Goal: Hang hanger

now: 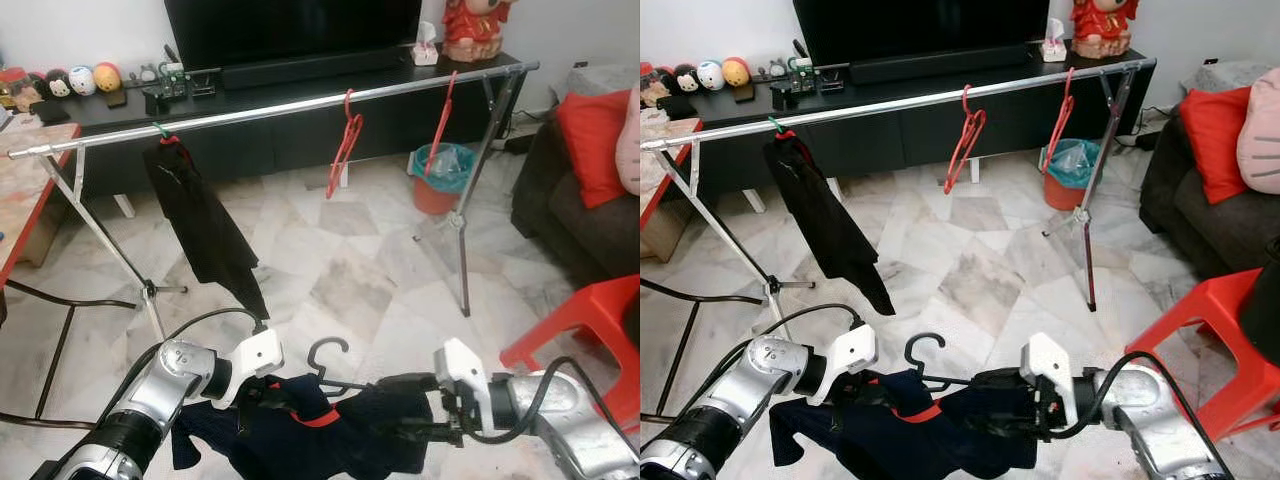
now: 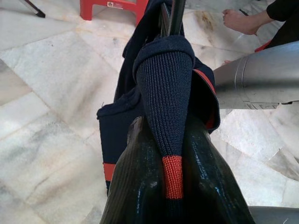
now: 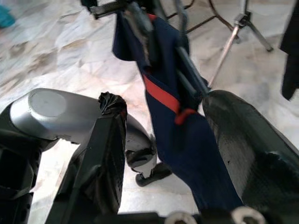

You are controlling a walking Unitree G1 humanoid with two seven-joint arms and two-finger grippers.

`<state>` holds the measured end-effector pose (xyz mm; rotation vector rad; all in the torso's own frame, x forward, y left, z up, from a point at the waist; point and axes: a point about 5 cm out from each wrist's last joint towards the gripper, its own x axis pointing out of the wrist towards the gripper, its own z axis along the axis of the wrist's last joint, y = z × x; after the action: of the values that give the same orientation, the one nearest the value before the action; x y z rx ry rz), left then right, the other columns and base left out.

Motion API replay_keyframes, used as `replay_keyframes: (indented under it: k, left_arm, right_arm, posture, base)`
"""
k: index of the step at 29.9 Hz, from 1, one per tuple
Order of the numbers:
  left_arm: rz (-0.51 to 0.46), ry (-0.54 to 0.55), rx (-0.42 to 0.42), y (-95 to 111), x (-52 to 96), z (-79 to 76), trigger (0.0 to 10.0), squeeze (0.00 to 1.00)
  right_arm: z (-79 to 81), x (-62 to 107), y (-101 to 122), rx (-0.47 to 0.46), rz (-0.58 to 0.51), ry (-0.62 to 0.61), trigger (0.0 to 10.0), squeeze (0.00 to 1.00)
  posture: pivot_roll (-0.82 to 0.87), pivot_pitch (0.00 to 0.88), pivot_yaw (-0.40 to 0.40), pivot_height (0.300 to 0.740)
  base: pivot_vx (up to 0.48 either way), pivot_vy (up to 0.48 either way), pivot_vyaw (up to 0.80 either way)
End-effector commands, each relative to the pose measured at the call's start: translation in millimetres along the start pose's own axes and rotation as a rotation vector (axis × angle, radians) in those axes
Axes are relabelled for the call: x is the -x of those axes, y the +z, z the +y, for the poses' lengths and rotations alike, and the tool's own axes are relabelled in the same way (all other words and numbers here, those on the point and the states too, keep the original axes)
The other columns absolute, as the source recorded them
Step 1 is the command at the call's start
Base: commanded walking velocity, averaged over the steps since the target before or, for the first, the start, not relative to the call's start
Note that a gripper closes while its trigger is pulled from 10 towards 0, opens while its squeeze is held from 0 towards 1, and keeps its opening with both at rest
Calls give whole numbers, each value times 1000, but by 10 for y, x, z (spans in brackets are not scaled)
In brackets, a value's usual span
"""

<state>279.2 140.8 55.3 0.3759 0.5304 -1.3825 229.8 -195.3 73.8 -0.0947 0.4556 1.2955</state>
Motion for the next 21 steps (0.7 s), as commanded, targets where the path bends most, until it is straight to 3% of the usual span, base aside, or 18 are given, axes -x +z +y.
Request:
replay_keyframes:
  k: [1, 3, 4, 5, 6, 8, 9, 11, 12, 13, 14, 15, 21]
  left_arm:
    - [-24, 15, -2, 12, 73, 24, 0, 0]
    - [-29, 27, 3, 2, 86, 28, 0, 0]
    - [-48, 56, 26, -25, 114, 38, 0, 0]
    - [-48, 56, 26, -25, 114, 38, 0, 0]
    - [-55, 96, 41, -63, 149, 56, 0, 0]
    - [-66, 121, 56, -90, 175, 65, 0, 0]
    - [-100, 245, 88, -152, 236, 127, 0, 0]
    - [-124, 284, 108, -179, 261, 139, 0, 0]
    - [-154, 401, 126, -201, 307, 196, 3294, 0]
    - [-190, 448, 156, -208, 330, 212, 4902, 0]
    - [-190, 448, 156, -208, 330, 212, 4902, 0]
    - [-222, 501, 156, -200, 356, 224, 10000, 0]
    - [-290, 789, 238, -281, 437, 299, 10000, 0]
  right_arm:
    - [-25, 73, -14, -20, -37, -50, 10000, 0]
    - [-48, 85, -10, -28, -71, -89, 10000, 0]
    - [-151, 115, 11, -29, -143, -227, 10000, 0]
    - [-151, 115, 11, -29, -143, -227, 10000, 0]
    - [-263, 153, 24, -59, -218, -369, 10000, 0]
    - [-350, 191, 21, -78, -260, -483, 10000, 0]
    - [-526, 313, -21, -116, -337, -753, 10000, 0]
    - [-585, 374, -77, -150, -347, -866, 10000, 0]
    - [-616, 407, -173, -224, -353, -962, 10000, 0]
    - [-616, 414, -241, -237, -337, -1017, 10000, 0]
    - [-616, 414, -241, -237, -337, -1017, 10000, 0]
    - [-609, 414, -319, -237, -304, -1075, 10000, 0]
    - [-589, 374, -628, -394, -300, -1335, 10000, 0]
  posture:
    - [-17, 28, 55, 740]
    - [-19, 28, 55, 740]
    - [-17, 27, 56, 740]
    - [-17, 27, 56, 740]
    - [-17, 27, 58, 740]
    - [-15, 27, 59, 740]
    - [-15, 26, 60, 740]
    - [-15, 26, 60, 740]
    - [-17, 25, 65, 740]
    - [-16, 26, 64, 740]
    - [-16, 26, 64, 740]
    - [-14, 26, 62, 740]
    - [-14, 28, 60, 740]
  base:
    - [0, 0, 0]
    - [0, 0, 0]
    - [0, 0, 0]
    - [0, 0, 0]
    - [0, 0, 0]
    - [0, 0, 0]
    - [0, 0, 0]
    - [0, 0, 0]
    - [0, 0, 0]
    - [0, 0, 0]
    - [0, 0, 0]
    - [0, 0, 0]
    - [0, 0, 0]
